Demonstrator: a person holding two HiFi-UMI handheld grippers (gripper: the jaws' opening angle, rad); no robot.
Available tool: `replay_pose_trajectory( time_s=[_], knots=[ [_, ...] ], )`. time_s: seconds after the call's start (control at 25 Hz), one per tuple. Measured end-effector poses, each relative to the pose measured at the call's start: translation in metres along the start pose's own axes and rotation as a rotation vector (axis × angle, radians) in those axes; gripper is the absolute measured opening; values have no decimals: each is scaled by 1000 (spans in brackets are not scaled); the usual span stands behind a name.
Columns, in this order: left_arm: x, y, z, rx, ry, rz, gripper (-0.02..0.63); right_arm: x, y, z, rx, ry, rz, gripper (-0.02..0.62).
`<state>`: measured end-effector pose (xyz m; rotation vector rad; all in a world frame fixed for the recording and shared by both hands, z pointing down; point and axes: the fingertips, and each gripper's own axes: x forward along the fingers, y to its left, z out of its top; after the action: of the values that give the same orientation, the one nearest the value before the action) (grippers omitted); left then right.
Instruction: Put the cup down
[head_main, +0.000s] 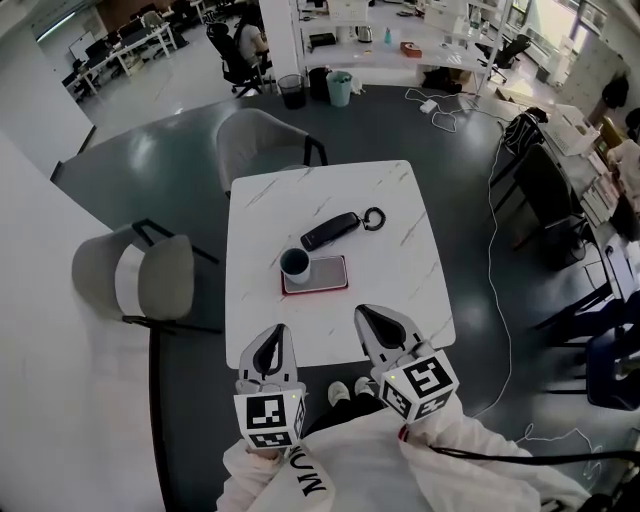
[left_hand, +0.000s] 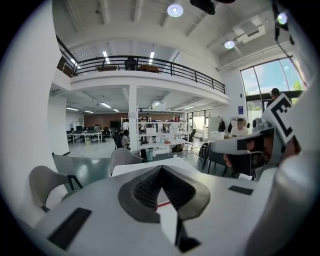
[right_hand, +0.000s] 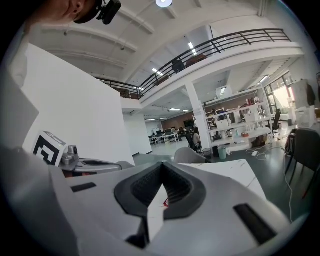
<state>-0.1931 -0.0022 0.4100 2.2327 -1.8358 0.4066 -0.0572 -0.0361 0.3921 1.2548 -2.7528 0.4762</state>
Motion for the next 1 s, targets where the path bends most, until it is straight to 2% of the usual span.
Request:
replay_pose_trajectory(
  time_s=[0.16,0.68,1.0],
  knots=[
    [-3,-9,6,18,-40,34,9,-4,-2,4,-27,-3,11,3],
    [6,-16,17,21,-70,78,9,0,-12,5,-30,4,47,4],
    [14,-22,12,20,-42,75,9,-2,-19,4,-32,19,50,3]
  ],
)
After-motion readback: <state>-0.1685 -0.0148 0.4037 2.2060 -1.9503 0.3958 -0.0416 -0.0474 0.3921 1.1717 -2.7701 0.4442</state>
